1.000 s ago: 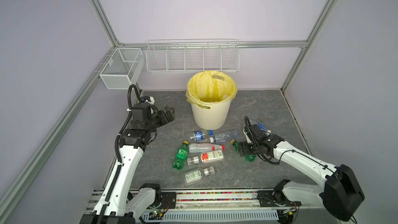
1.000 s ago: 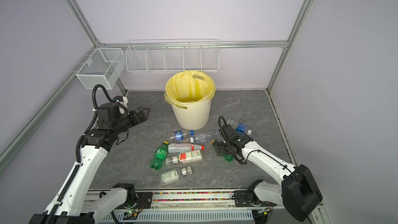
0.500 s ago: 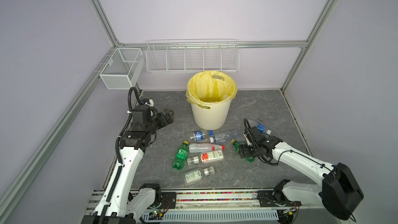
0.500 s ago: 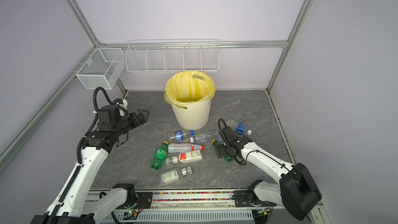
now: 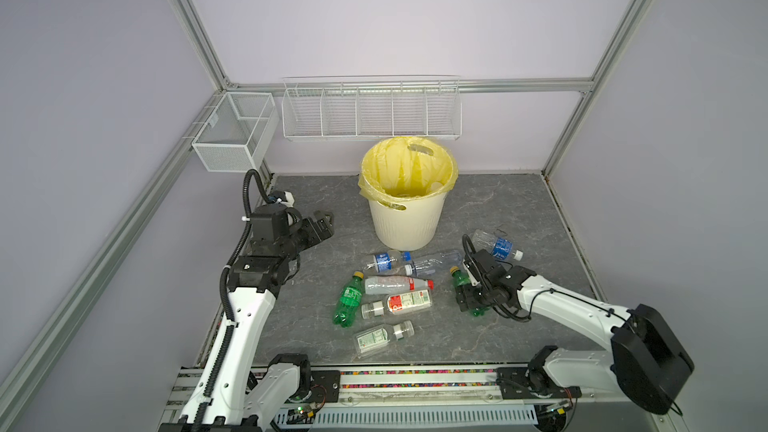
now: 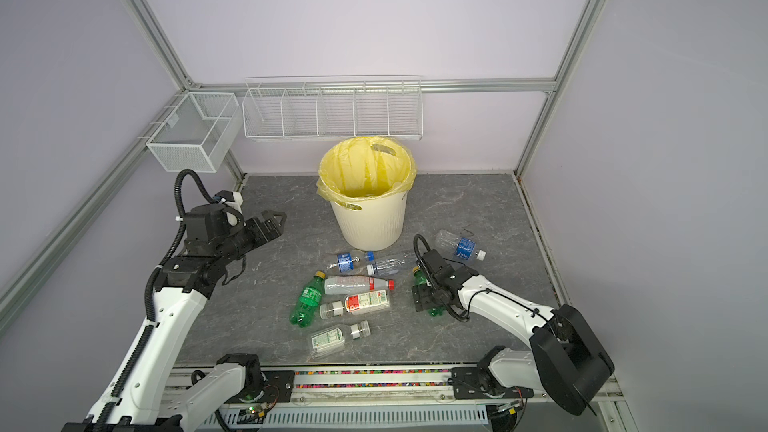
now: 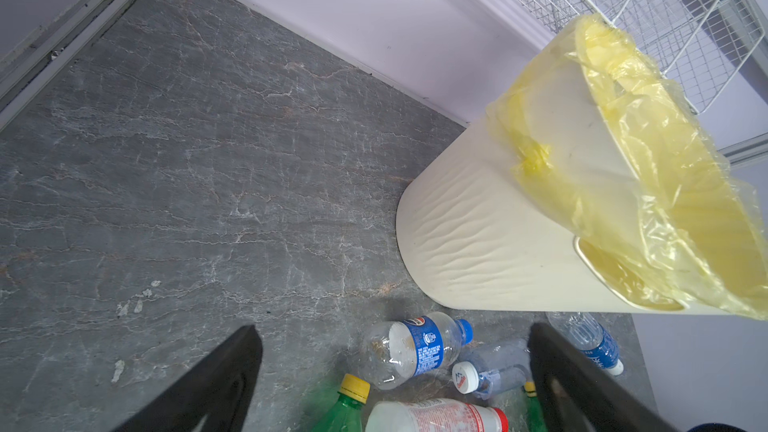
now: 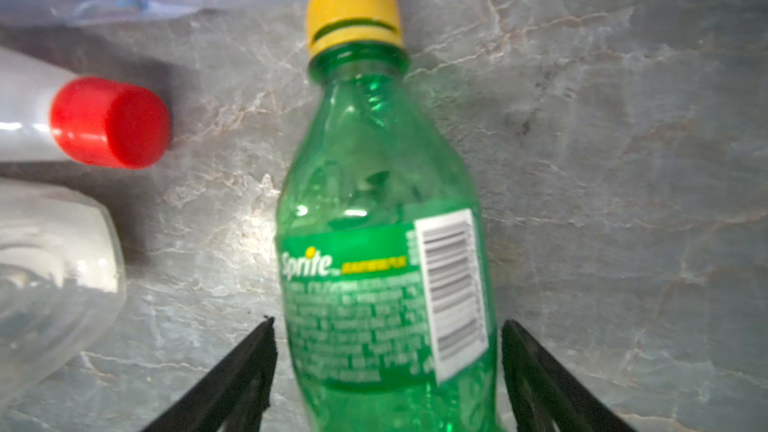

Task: Throw the plastic bottles in the bin
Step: 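Draw the left gripper back while lowering the right gripper onto the green Sprite bottle, then grasp the green Sprite bottle with the right gripper and lift it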

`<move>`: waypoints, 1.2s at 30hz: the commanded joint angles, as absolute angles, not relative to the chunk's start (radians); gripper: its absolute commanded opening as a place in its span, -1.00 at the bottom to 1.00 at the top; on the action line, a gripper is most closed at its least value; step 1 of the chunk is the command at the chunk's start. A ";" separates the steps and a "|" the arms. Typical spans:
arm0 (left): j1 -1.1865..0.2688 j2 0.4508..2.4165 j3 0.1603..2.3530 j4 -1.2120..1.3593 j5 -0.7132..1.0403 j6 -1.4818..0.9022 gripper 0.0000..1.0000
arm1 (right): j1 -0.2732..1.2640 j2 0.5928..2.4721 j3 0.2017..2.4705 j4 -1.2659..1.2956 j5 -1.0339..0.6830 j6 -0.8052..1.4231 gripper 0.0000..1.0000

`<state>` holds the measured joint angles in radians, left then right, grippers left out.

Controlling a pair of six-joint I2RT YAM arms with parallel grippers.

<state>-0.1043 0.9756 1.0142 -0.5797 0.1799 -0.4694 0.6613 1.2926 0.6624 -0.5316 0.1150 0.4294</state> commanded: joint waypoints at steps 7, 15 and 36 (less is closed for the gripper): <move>-0.095 0.950 0.988 -0.598 0.165 -0.475 1.00 | 0.725 1.287 0.644 -0.527 0.151 0.455 0.31; -0.094 0.943 0.980 -0.605 0.166 -0.483 0.99 | 0.752 1.190 0.610 -0.541 0.140 0.503 0.18; -0.092 0.957 0.947 -0.598 0.198 -0.523 0.99 | 0.759 0.782 0.732 -0.741 0.216 0.521 0.07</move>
<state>-0.0982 0.9573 0.9623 -0.5964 0.1844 -0.5114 0.7544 0.8021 0.6868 -0.7120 0.1951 0.5205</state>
